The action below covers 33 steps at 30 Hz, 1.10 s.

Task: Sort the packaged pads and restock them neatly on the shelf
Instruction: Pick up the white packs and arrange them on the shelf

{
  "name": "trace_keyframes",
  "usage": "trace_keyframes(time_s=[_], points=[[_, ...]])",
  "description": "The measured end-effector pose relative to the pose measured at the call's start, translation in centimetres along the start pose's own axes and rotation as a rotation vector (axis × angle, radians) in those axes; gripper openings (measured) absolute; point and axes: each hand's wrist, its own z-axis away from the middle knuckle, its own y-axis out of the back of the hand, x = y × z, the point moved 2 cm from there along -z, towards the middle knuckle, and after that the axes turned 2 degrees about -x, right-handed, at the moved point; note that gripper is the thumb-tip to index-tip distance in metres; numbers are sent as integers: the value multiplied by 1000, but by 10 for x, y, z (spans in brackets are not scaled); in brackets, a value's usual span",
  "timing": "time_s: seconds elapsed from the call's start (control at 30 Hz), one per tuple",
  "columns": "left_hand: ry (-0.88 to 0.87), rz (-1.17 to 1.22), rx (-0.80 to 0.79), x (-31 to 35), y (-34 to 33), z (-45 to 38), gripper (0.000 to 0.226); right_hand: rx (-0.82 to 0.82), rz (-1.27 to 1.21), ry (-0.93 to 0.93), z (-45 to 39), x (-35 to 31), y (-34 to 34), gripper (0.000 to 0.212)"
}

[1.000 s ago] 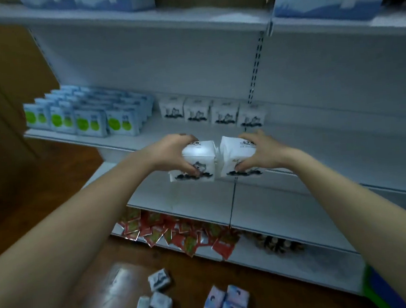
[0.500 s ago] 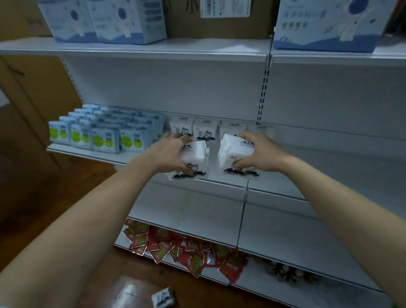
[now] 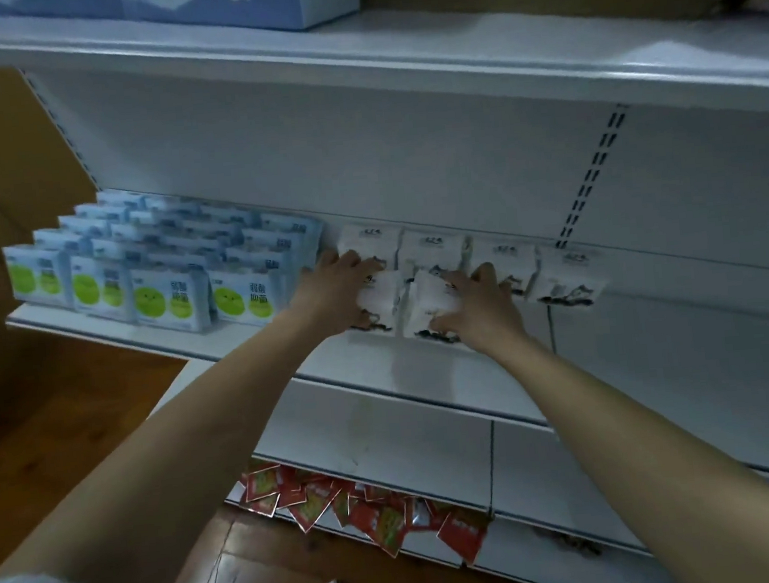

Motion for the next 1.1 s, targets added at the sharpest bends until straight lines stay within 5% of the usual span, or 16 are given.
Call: trace_keyframes(time_s=[0.53, 0.8, 1.1], points=[[-114, 110, 2, -43, -48, -101, 75, 92, 195, -110, -89, -34, -42, 63], [-36, 92, -24, -34, -36, -84, 85, 2, 254, -75, -69, -36, -17, 65], [59, 27, 173, 32, 15, -4, 65, 123, 101, 126, 3, -24, 34, 31]])
